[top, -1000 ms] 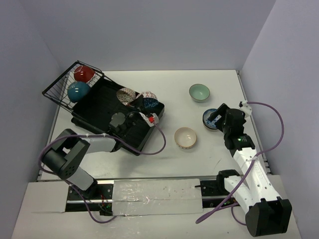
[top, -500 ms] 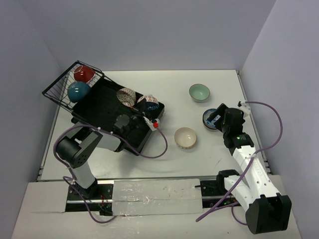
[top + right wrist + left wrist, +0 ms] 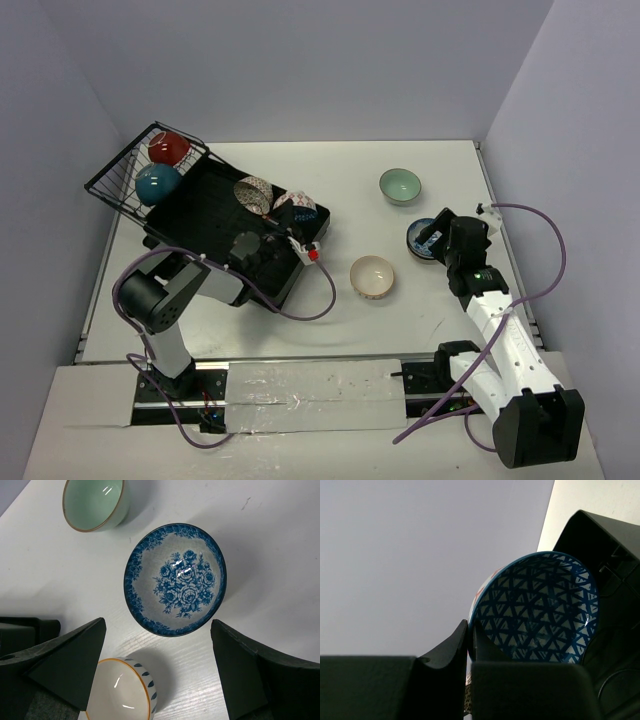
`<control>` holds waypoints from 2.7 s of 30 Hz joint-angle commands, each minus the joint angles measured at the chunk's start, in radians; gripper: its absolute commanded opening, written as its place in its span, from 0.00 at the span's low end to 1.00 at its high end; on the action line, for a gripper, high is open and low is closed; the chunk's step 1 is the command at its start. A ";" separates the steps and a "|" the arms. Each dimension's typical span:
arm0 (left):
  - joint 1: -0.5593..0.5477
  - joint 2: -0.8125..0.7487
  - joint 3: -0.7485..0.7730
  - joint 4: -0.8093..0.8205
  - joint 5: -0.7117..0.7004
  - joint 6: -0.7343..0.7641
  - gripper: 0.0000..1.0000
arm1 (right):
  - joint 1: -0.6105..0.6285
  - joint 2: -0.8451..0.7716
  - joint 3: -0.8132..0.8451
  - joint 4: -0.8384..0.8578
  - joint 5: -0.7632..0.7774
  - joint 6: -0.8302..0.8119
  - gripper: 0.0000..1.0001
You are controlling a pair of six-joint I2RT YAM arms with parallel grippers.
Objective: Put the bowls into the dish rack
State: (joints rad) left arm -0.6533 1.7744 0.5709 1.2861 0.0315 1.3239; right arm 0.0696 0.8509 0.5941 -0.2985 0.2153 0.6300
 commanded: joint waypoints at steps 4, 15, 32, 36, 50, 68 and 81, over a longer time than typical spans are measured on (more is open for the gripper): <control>0.003 -0.003 -0.008 0.160 0.027 0.038 0.00 | 0.007 -0.010 -0.010 0.044 0.006 -0.013 0.93; -0.009 -0.055 -0.006 0.081 0.022 0.052 0.20 | 0.007 -0.026 -0.022 0.055 0.001 -0.010 0.93; -0.048 -0.225 -0.038 -0.022 -0.076 -0.035 0.51 | 0.009 -0.058 -0.019 0.055 -0.004 -0.007 0.94; -0.071 -0.315 -0.055 -0.116 -0.108 -0.069 0.55 | 0.012 -0.070 -0.016 0.053 -0.008 -0.007 0.94; -0.382 -0.426 0.535 -1.184 -0.499 -1.282 0.95 | 0.022 -0.110 -0.002 0.029 -0.025 -0.003 0.93; -0.422 0.051 0.955 -1.756 -0.341 -1.881 0.94 | 0.024 -0.142 -0.028 0.006 -0.014 -0.016 0.93; -0.376 0.186 1.018 -1.806 -0.271 -1.916 0.79 | 0.035 -0.118 -0.042 0.018 -0.077 -0.058 0.89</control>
State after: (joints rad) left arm -1.0538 1.9362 1.5463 -0.5060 -0.2741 -0.5579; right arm 0.0952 0.7242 0.5591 -0.2947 0.1566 0.5930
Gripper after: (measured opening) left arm 0.807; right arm 0.897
